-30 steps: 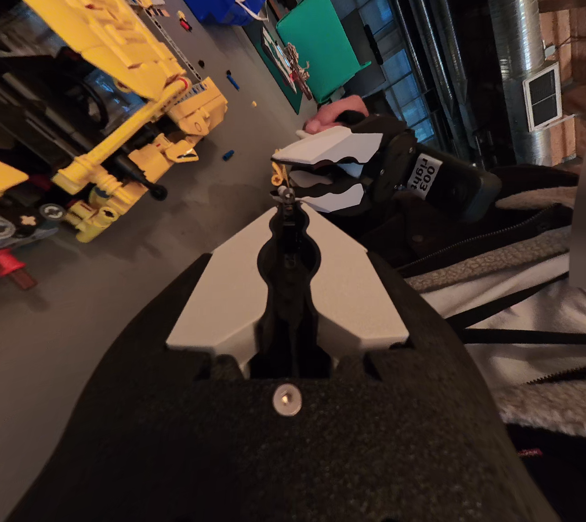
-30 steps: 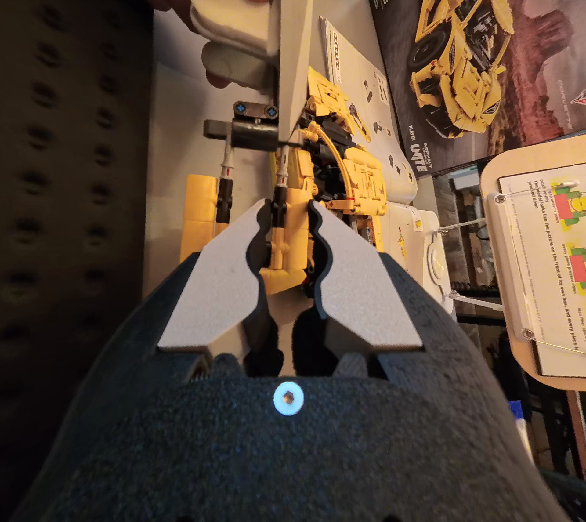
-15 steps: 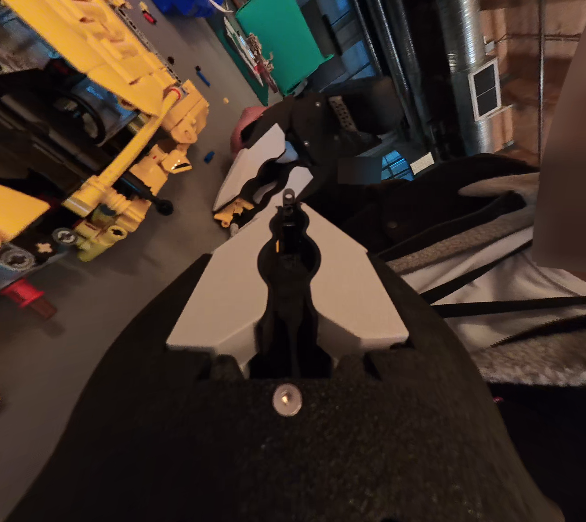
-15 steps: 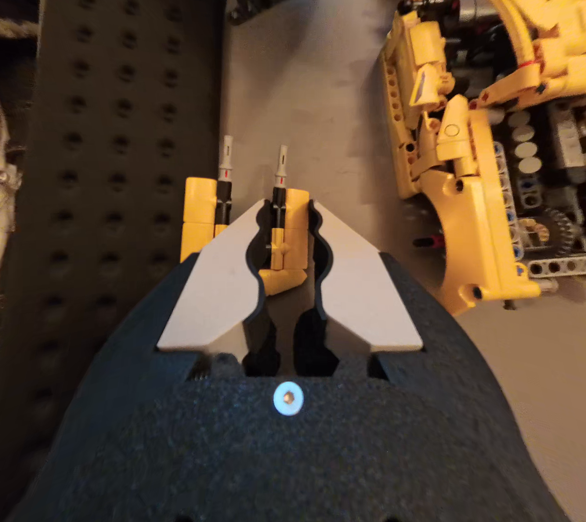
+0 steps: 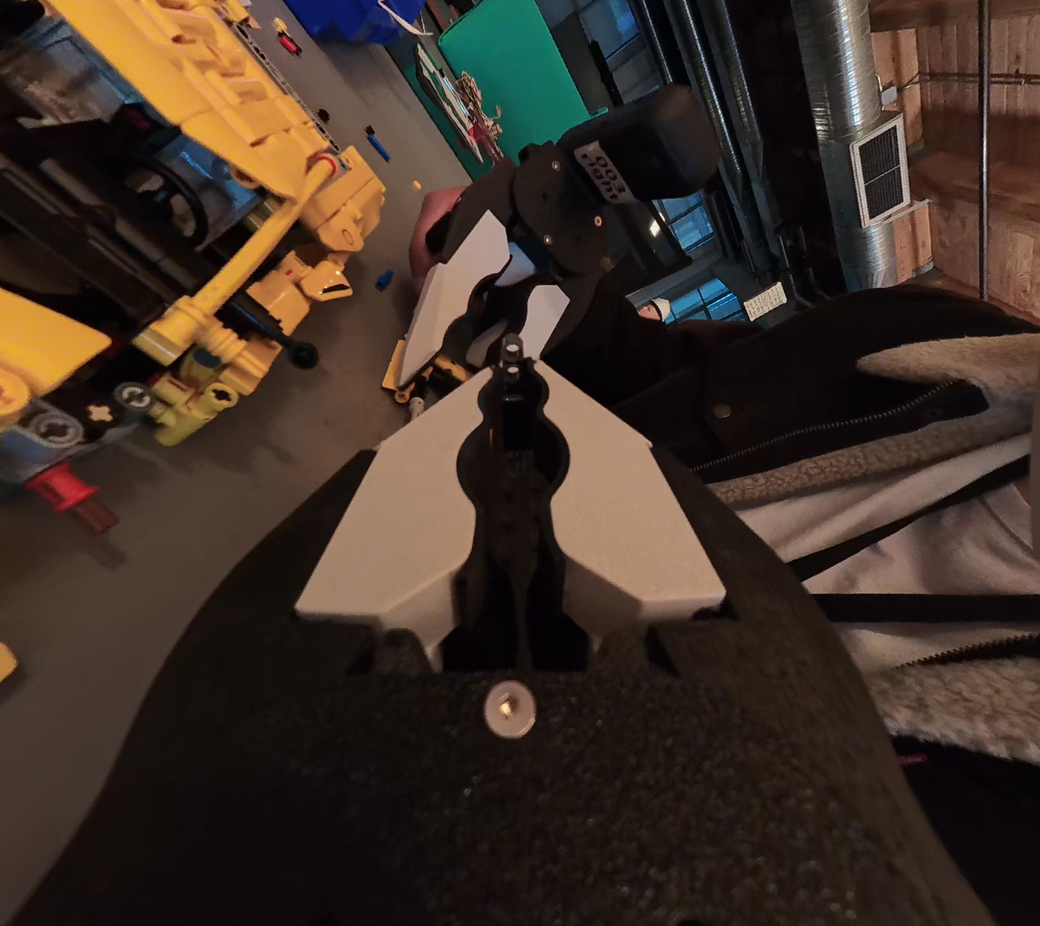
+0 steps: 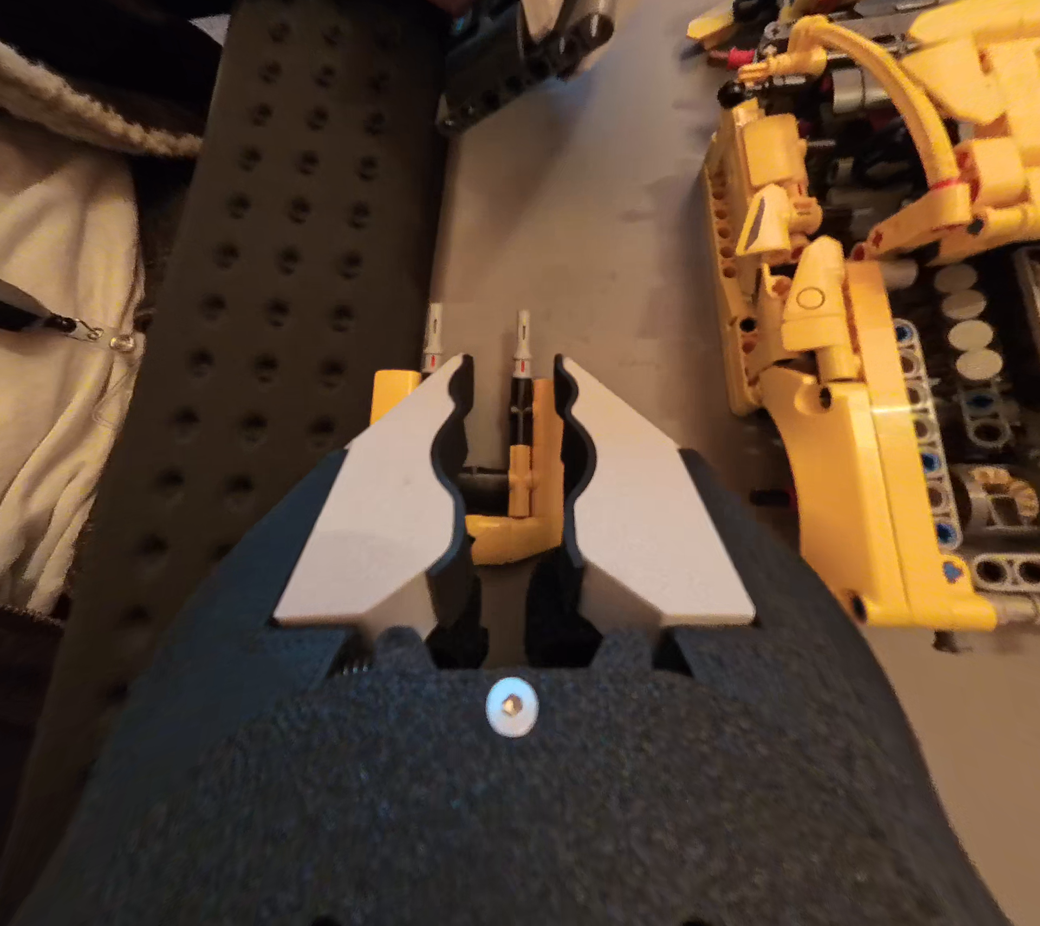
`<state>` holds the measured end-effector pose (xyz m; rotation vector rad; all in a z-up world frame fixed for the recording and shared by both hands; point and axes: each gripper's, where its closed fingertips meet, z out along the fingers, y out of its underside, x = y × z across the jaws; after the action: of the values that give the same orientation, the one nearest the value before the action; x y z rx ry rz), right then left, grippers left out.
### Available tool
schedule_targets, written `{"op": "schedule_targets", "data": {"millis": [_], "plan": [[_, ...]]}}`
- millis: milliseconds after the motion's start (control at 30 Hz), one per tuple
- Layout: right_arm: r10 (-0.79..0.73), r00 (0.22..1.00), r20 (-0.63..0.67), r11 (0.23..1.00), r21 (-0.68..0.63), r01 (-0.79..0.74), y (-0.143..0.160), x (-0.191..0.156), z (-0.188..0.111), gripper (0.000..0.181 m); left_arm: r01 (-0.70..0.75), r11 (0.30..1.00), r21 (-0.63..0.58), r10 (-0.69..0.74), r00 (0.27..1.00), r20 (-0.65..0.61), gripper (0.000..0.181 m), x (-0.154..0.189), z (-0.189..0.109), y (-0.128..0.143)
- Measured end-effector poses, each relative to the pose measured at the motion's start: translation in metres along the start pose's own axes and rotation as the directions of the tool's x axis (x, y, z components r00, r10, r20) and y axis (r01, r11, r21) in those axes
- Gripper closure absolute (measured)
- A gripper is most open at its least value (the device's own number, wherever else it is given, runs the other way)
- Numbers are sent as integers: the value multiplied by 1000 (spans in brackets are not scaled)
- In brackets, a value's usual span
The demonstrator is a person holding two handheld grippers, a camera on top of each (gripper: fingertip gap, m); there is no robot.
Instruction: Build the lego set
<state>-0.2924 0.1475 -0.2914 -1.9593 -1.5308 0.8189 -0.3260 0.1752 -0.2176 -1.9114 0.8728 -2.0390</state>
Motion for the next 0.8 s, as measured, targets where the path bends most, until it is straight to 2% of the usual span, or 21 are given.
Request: {"op": "schedule_targets", "data": {"millis": [133, 200, 233, 333, 400, 467, 533, 633, 800], "plan": [[-57, 998, 12, 995, -81, 58, 3, 1, 6, 158, 1, 1000, 1, -1, 1000, 0, 175, 0, 0, 0], [-83, 996, 14, 989, -123, 84, 6, 1, 10, 168, 13, 1000, 4, -13, 1000, 4, 175, -1, 0, 0], [-103, 995, -2, 987, -123, 102, 4, 3, 11, 174, 20, 1000, 2, -20, 1000, 7, 175, -3, 0, 0], [-182, 973, -139, 981, -97, 170, -10, 16, 5, 175, 34, 999, -17, -33, 999, 17, 175, -6, 2, 3], [-281, 914, -292, 960, -107, 260, -24, 25, -4, 175, 11, 1000, -15, -10, 999, 44, 175, -8, 3, 1], [-394, 809, -436, 919, -170, 356, -38, 31, -14, 175, -21, 1000, 7, 21, 999, 45, 175, -7, 2, -3], [-461, 716, -524, 886, -228, 403, -47, 34, -20, 175, -29, 1000, 11, 28, 998, 65, 175, -9, 1, -5], [-515, 641, -569, 856, -311, 412, -47, 38, -24, 175, -33, 999, 2, 33, 997, 63, 175, -10, 4, -5], [-529, 609, -591, 845, -303, 440, -56, 31, -27, 175, -27, 1000, -12, 28, 997, 70, 175, -13, 10, -3]]}}
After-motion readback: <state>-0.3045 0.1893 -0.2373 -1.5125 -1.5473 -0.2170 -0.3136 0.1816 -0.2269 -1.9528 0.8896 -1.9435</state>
